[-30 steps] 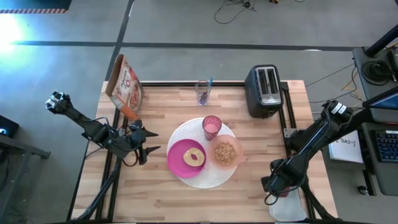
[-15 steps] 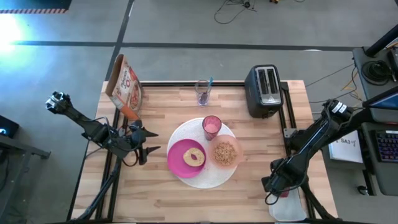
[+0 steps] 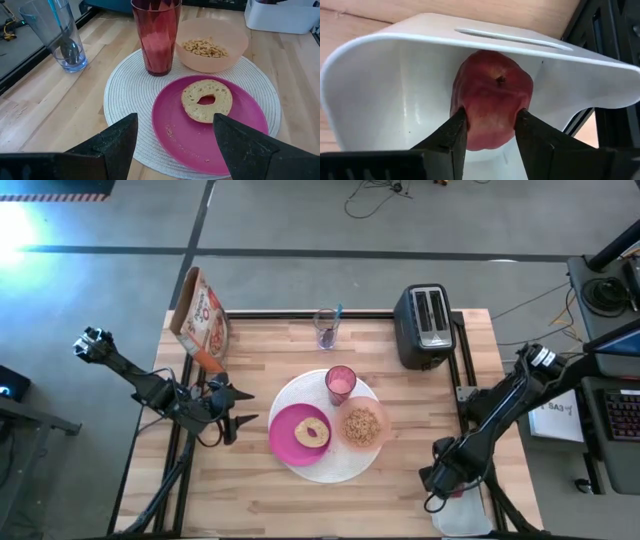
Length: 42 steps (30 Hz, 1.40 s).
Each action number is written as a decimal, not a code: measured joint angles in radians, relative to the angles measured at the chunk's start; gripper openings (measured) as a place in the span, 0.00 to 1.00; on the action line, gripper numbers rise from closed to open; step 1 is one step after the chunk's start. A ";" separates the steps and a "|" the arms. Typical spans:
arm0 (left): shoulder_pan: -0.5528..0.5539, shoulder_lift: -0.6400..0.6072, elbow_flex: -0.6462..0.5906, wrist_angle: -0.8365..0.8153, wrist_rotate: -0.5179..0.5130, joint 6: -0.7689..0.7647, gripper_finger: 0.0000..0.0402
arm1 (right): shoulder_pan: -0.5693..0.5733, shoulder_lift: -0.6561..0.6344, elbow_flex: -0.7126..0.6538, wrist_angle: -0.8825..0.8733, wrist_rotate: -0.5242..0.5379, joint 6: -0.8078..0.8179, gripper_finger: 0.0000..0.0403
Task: Arrange a breakfast setting
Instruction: Put the apple on the white tablemat to the top of the pink plate
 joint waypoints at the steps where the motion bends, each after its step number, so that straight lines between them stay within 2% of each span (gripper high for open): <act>1: 0.000 0.000 0.000 0.000 0.000 -0.002 0.60 | 0.000 -0.011 0.009 -0.014 0.004 -0.004 0.32; 20: 0.000 0.000 0.000 0.028 -0.007 -0.045 0.60 | 0.000 -0.293 0.102 -0.022 0.054 -0.064 0.32; 22: 0.000 0.000 0.000 0.045 -0.001 -0.045 0.60 | 0.000 -0.316 0.123 -0.023 0.091 -0.090 0.32; 26: 0.000 0.001 0.000 0.072 0.019 -0.045 0.60 | 0.000 -0.349 0.174 -0.022 0.272 -0.196 0.32; 31: 0.000 0.013 0.000 0.134 0.045 -0.004 0.60 | -0.001 -0.352 0.230 -0.023 0.622 -0.408 0.32; 34: 0.000 0.031 0.000 0.220 0.051 0.080 0.60 | -0.009 -0.324 0.253 -0.015 0.866 -0.583 0.32; 38: 0.000 0.075 0.000 0.374 0.132 0.206 0.60 | -0.035 -0.250 0.268 0.041 1.144 -0.846 0.32; 42: 0.000 0.126 0.000 0.507 0.176 0.278 0.60 | -0.072 -0.154 0.273 0.163 1.323 -1.109 0.32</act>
